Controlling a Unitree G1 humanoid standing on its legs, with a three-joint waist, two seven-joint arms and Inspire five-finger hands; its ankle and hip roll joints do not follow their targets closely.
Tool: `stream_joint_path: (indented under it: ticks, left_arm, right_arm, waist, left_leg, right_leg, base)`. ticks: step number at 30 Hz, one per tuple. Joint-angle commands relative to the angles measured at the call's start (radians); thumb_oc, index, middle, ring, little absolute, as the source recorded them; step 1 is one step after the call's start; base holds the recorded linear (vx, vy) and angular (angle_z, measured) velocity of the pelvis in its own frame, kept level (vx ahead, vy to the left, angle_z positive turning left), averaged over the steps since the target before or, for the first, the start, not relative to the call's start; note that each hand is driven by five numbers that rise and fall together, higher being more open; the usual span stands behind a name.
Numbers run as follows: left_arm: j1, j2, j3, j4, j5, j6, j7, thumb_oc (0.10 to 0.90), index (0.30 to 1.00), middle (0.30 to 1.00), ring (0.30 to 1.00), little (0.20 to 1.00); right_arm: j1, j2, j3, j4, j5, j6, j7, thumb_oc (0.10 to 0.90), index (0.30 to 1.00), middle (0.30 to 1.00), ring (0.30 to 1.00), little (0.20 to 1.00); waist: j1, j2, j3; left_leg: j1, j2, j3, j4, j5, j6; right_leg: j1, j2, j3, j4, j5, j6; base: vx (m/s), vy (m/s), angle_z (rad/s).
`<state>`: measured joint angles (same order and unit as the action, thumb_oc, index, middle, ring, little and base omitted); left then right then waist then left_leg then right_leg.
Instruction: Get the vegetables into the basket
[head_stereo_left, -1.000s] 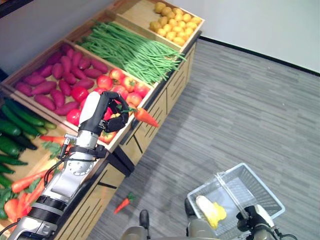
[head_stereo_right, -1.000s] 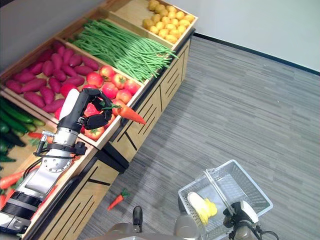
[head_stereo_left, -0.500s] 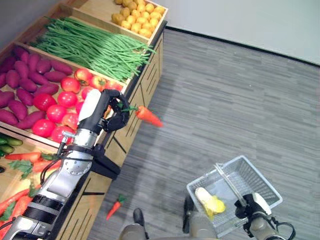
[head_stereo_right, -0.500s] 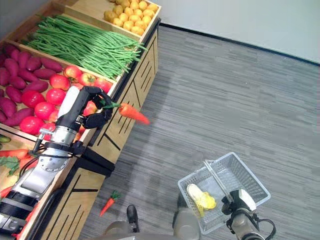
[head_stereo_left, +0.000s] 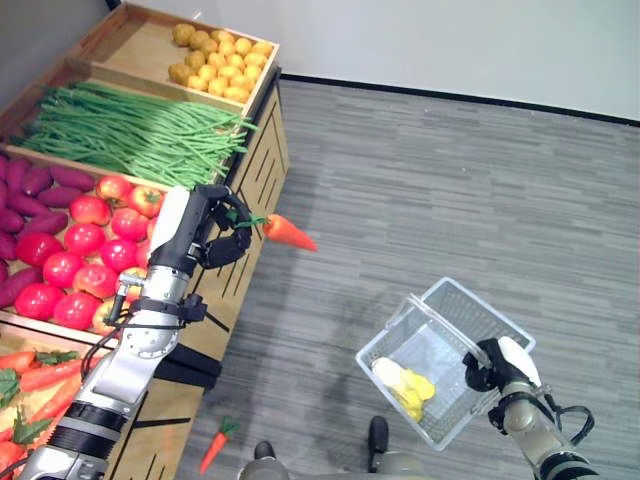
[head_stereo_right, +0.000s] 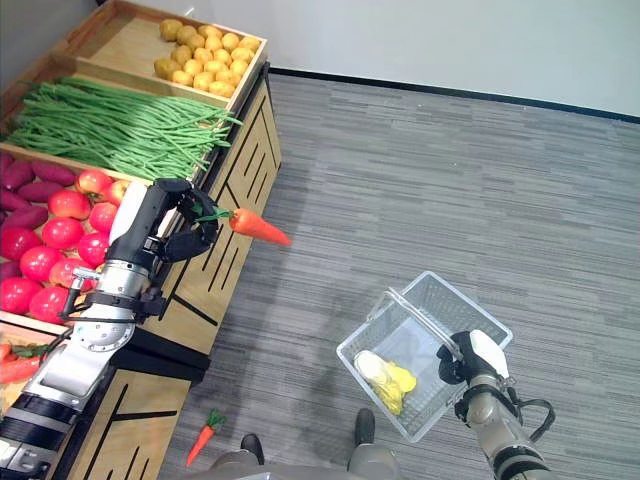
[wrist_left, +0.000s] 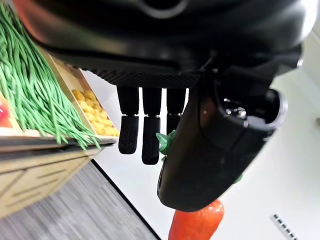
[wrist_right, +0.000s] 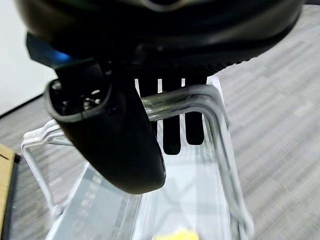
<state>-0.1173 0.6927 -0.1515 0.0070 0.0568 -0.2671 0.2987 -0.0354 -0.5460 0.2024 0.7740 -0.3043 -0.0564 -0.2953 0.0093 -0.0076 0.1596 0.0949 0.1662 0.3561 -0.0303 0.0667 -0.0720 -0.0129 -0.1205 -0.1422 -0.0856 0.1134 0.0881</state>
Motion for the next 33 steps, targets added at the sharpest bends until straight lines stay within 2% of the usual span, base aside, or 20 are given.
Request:
stream_joint_path:
  ticks: [1,3,4,5,6,8,9,12,17,28,33]
  left_arm:
    - [-0.089,-0.006,0.061,-0.017,-0.056,-0.072,0.023,0.4,0.3,0.3,0.3,0.3]
    - [-0.106,-0.022,0.033,-0.011,-0.057,-0.073,0.022,0.4,0.3,0.3,0.3,0.3]
    - [-0.11,-0.031,0.023,-0.015,-0.057,-0.074,0.023,0.4,0.3,0.3,0.3,0.3]
    - [-0.111,-0.032,0.023,-0.015,-0.057,-0.074,0.023,0.4,0.3,0.3,0.3,0.3]
    - [-0.111,-0.038,0.02,-0.019,-0.057,-0.073,0.025,0.4,0.3,0.3,0.3,0.3]
    - [-0.126,-0.04,0.006,-0.028,-0.051,-0.078,0.031,0.4,0.3,0.3,0.3,0.3]
    - [-0.142,-0.041,-0.031,-0.052,-0.061,-0.086,0.012,0.4,0.3,0.3,0.3,0.3]
    - [-0.152,-0.041,-0.055,-0.062,-0.07,-0.09,-0.004,0.4,0.3,0.3,0.3,0.3]
    - [-0.182,-0.039,-0.127,-0.074,-0.083,-0.087,-0.041,0.4,0.3,0.3,0.3,0.3]
    - [-0.268,-0.093,-0.299,-0.02,-0.073,-0.065,-0.081,0.4,0.3,0.3,0.3,0.3]
    - [-0.288,-0.1,-0.341,-0.017,-0.067,-0.062,-0.092,0.4,0.3,0.3,0.3,0.3]
  right_arm:
    - [-0.086,-0.147,-0.033,-0.163,0.0,-0.078,-0.056,0.4,0.3,0.3,0.3,0.3]
    - [-0.122,-0.182,-0.02,-0.211,-0.001,-0.087,-0.05,0.4,0.3,0.3,0.3,0.3]
    - [-0.15,-0.197,-0.01,-0.227,0.003,-0.091,-0.05,0.4,0.3,0.3,0.3,0.3]
    - [-0.151,-0.198,-0.01,-0.227,0.003,-0.091,-0.05,0.4,0.3,0.3,0.3,0.3]
    - [-0.17,-0.206,-0.003,-0.248,0.007,-0.093,-0.047,0.4,0.3,0.3,0.3,0.3]
    - [-0.207,-0.222,0.018,-0.289,0.017,-0.105,-0.038,0.4,0.3,0.3,0.3,0.3]
    - [-0.252,-0.234,0.039,-0.318,0.023,-0.112,-0.036,0.4,0.3,0.3,0.3,0.3]
    - [-0.294,-0.222,0.062,-0.316,0.035,-0.112,-0.034,0.4,0.3,0.3,0.3,0.3]
    - [-0.368,-0.166,0.092,-0.334,0.06,-0.106,-0.039,0.4,0.3,0.3,0.3,0.3]
    - [-0.498,-0.09,0.154,-0.306,0.08,-0.092,-0.064,0.4,0.3,0.3,0.3,0.3]
    - [-0.545,-0.063,0.181,-0.297,0.091,-0.091,-0.073,0.4,0.3,0.3,0.3,0.3]
  waist:
    - [-0.008,0.002,-0.042]
    - [-0.005,0.004,-0.029]
    - [0.005,0.006,-0.023]
    - [0.004,0.006,-0.024]
    - [0.012,0.005,-0.024]
    - [0.012,0.004,-0.022]
    - [-0.001,0.015,-0.036]
    - [0.0,0.017,-0.043]
    - [-0.005,0.002,-0.064]
    - [-0.009,-0.008,-0.088]
    - [-0.007,-0.009,-0.09]
  left_leg:
    - [-0.106,0.014,-0.084,0.067,0.028,-0.069]
    - [-0.114,0.004,-0.144,0.109,0.012,-0.075]
    - [-0.123,-0.012,-0.204,0.104,0.016,-0.075]
    - [-0.126,-0.012,-0.205,0.102,0.021,-0.074]
    - [-0.143,-0.031,-0.262,0.079,0.014,-0.072]
    - [-0.163,-0.044,-0.31,0.049,0.016,-0.066]
    - [-0.147,-0.033,-0.272,-0.004,0.024,-0.052]
    - [-0.124,-0.038,-0.253,-0.031,0.023,-0.044]
    - [-0.084,-0.055,-0.197,-0.056,0.002,-0.028]
    - [-0.07,-0.066,-0.192,-0.057,-0.014,-0.02]
    - [-0.068,-0.062,-0.189,-0.057,-0.013,-0.022]
  right_leg:
    - [0.045,-0.004,-0.052,0.042,-0.093,0.041]
    - [0.053,0.003,-0.04,0.046,-0.101,0.031]
    - [0.051,0.004,-0.031,0.044,-0.101,0.03]
    - [0.048,0.003,-0.032,0.043,-0.098,0.03]
    - [0.042,0.001,-0.021,0.039,-0.094,0.032]
    - [0.027,-0.002,0.001,0.036,-0.079,0.04]
    - [0.012,0.002,0.017,0.029,-0.066,0.05]
    - [0.005,-0.003,0.04,0.022,-0.056,0.056]
    - [-0.013,-0.027,0.089,0.014,-0.029,0.075]
    - [-0.009,-0.043,0.09,0.004,-0.018,0.083]
    - [-0.005,-0.039,0.091,-0.001,-0.016,0.083]
  base:
    - [-0.03,-0.199,-0.03]
    - [-0.01,-0.107,0.02]
    - [0.0,0.0,0.0]
    - [-0.02,0.003,-0.23]
    - [-0.03,0.002,-0.28]
    - [-0.01,0.023,-0.27]
    - [0.01,0.051,-0.33]
    - [0.03,0.092,-0.53]
    - [0.04,0.123,-0.44]
    - [0.01,0.024,-0.05]
    - [0.0,0.0,0.0]
